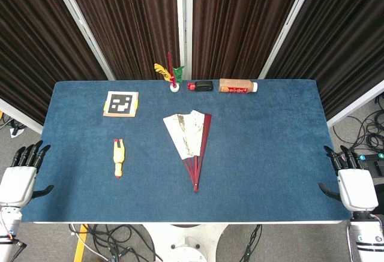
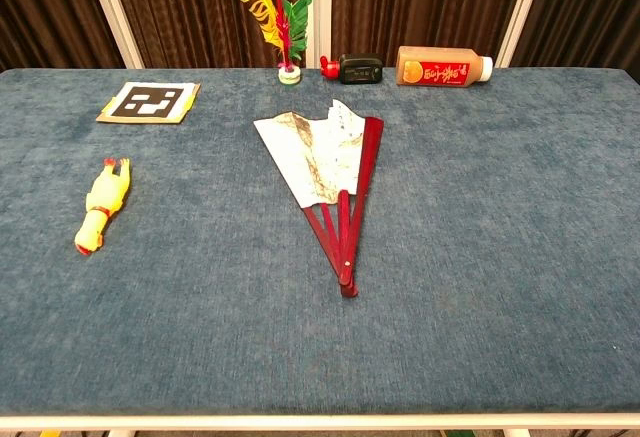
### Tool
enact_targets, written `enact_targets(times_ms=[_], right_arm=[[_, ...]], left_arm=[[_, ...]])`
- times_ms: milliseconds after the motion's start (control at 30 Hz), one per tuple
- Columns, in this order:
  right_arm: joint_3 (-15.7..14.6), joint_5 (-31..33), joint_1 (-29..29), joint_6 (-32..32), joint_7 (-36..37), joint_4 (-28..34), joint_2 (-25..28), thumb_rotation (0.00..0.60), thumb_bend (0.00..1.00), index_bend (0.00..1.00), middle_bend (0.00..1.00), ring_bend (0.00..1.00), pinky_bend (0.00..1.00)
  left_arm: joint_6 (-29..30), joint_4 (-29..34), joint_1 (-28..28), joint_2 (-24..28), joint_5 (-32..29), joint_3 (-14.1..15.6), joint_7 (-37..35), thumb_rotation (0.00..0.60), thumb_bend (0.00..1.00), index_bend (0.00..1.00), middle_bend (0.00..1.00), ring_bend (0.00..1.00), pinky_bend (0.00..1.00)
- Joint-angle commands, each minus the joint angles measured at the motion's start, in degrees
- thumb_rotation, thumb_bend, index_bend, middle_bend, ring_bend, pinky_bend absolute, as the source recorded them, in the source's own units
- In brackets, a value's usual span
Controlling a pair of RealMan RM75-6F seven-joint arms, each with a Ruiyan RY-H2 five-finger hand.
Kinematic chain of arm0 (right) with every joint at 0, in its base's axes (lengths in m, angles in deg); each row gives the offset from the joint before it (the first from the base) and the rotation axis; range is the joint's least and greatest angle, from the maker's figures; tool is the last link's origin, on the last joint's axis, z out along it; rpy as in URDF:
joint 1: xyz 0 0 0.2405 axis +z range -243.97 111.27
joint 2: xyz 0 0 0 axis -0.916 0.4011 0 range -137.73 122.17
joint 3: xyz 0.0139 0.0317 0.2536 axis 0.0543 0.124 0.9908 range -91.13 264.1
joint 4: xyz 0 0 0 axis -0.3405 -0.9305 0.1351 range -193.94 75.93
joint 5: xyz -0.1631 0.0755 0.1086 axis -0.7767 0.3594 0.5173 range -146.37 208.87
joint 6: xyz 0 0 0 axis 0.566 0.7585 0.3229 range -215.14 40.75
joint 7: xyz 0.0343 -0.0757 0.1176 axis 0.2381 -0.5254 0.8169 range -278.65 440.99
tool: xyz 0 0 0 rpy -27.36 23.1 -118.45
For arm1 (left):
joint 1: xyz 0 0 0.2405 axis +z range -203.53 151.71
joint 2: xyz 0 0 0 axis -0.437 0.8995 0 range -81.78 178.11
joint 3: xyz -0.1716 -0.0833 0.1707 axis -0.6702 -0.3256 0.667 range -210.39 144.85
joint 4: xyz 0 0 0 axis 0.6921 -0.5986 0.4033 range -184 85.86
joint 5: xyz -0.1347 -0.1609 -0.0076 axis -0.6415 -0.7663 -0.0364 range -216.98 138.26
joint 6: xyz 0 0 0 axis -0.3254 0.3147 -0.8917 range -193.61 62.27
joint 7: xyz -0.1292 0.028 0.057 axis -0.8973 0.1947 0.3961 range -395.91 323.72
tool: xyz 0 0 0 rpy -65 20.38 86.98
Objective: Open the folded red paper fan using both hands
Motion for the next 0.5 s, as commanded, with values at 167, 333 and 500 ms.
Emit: enact_targets(times_ms=[167,333,500], right_arm=[[0.2,-0.2,0.2,0.1,0.4,0.0,0.1,0.6,0.06,0.12,0.27,0.09,0.15],[-0.1,-0.9,-0.1,0.8,1.1,0.0,0.3,0.6,0.06,0.12,0.28,0.09,0.16],[-0.7,-2.5,0.7,-0.1,3.3,-0.1,0.5,0.6,0.07,0.13,0.29,0.12,0.19]], left_arm=[[2.4,-1.5,0.3,-2.2,0.0,-0.8,1.1,0.6,0.0,0.13,0.12,0.07,0.08],[3.1,-1.6,0.6,-2.5,-0.1,-1.0,1.4,0.6,0.0,0.13,0.12,0.07,0.08],[3.5,-1.6,0.6,-2.6,0.6,-0.9,1.0,0.6,0.0,0.13,0.12,0.07,0.08]])
